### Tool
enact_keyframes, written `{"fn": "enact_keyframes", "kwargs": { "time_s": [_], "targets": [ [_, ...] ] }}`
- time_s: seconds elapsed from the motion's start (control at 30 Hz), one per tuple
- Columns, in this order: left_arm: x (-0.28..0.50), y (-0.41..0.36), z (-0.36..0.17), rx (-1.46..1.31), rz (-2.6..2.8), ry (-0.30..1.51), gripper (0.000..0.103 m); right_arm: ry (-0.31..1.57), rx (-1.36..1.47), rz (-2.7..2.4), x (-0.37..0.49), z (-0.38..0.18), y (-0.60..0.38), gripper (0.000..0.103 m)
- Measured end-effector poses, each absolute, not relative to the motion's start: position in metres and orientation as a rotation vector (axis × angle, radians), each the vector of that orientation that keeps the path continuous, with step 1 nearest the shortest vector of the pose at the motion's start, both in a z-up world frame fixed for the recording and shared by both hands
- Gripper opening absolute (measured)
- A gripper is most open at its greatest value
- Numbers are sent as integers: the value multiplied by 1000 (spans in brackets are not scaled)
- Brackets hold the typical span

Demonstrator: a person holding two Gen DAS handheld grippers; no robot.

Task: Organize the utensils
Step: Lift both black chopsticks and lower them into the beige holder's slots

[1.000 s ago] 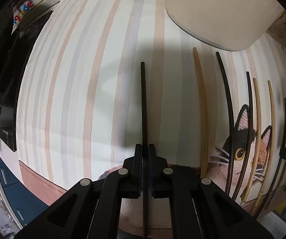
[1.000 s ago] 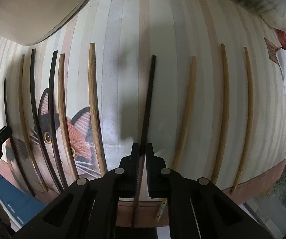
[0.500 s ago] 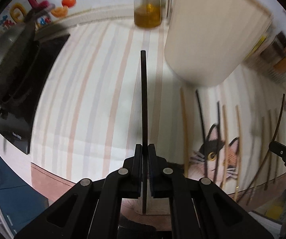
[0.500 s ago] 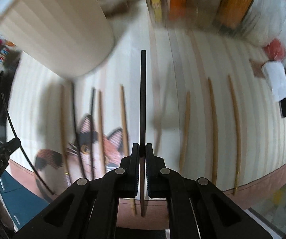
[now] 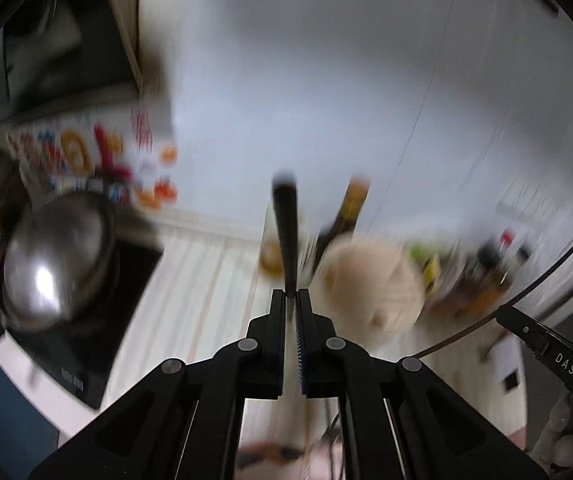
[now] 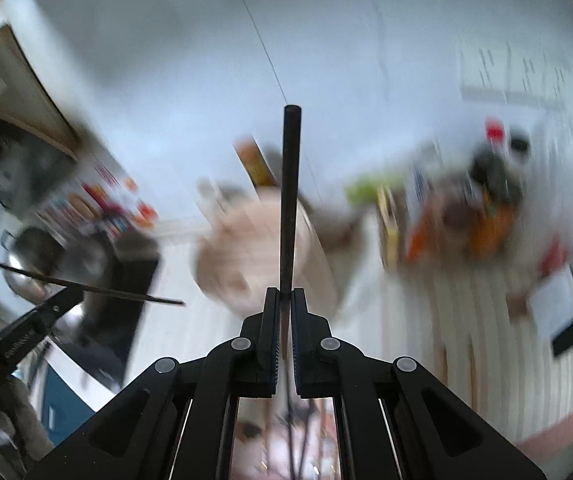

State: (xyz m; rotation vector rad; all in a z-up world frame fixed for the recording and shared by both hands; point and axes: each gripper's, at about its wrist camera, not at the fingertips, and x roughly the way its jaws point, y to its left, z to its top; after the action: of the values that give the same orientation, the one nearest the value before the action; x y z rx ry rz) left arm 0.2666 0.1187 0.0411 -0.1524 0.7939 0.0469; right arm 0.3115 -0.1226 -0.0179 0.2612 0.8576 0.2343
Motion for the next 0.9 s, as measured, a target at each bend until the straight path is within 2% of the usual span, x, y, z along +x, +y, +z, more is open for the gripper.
{"fn": "enact_keyframes", "kwargs": {
  "time_s": [0.1,0.27,0.6,0.9],
  "targets": [
    [290,116,77,-143,24,724,2,787,244,249,337,19,-118,5],
    [334,106,90,-136,-2,707,2,753,226,250,374,50,-114,5],
    [403,75,38,-133,-67,837,2,795,204,215,432,10,-110,5],
    [420,74,7,-138,-90,934,2,854,175,212,450,-18,-103,5]
  ]
}}
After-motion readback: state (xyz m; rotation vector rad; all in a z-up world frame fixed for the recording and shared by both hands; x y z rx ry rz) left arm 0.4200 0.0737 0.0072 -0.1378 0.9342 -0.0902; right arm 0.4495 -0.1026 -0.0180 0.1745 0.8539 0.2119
